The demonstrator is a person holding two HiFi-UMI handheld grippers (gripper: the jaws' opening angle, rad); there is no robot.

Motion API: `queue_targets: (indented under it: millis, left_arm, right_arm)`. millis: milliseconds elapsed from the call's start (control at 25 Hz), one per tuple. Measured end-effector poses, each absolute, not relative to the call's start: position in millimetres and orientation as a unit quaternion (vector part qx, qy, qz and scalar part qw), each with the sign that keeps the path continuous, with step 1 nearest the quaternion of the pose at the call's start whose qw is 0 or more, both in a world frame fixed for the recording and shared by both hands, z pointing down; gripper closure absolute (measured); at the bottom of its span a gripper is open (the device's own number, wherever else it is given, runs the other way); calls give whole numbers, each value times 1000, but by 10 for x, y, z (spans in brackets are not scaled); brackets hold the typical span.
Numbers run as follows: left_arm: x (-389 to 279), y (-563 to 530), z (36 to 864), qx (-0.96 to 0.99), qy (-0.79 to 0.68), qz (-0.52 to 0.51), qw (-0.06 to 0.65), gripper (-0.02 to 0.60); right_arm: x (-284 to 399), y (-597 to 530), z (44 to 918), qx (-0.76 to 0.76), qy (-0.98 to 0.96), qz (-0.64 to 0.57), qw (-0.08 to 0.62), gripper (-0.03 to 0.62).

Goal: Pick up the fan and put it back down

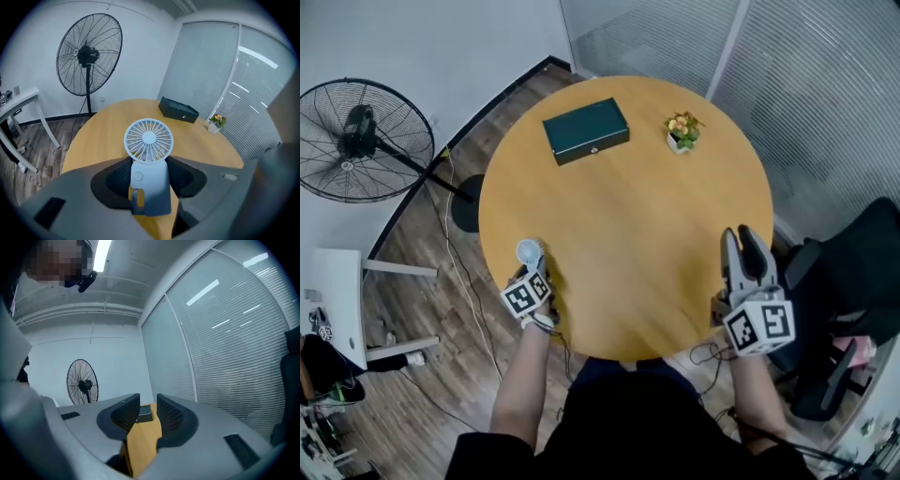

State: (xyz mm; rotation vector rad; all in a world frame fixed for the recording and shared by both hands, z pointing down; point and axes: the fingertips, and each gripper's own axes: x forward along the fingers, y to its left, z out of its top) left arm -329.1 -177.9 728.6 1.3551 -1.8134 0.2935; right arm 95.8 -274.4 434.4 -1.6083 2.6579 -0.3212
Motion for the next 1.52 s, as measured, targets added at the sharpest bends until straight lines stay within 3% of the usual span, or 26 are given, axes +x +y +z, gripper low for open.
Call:
queue_targets:
  millis: [360,960,1520]
  left_arm:
    - [-2822,-1657,6678,610,-691,72,381,367]
    - [-1780,-1999,5348,737,-634,58,228,367]
    - [-328,-2440,5543,801,-553,113,197,367]
  right_arm:
    - [975,-2598,4181,-502,859,-100,26,485]
    - [1336,-2482,4019,-504,858,-91,42,488]
    - [2306,-2357,4099,-549,830,-88,36,496]
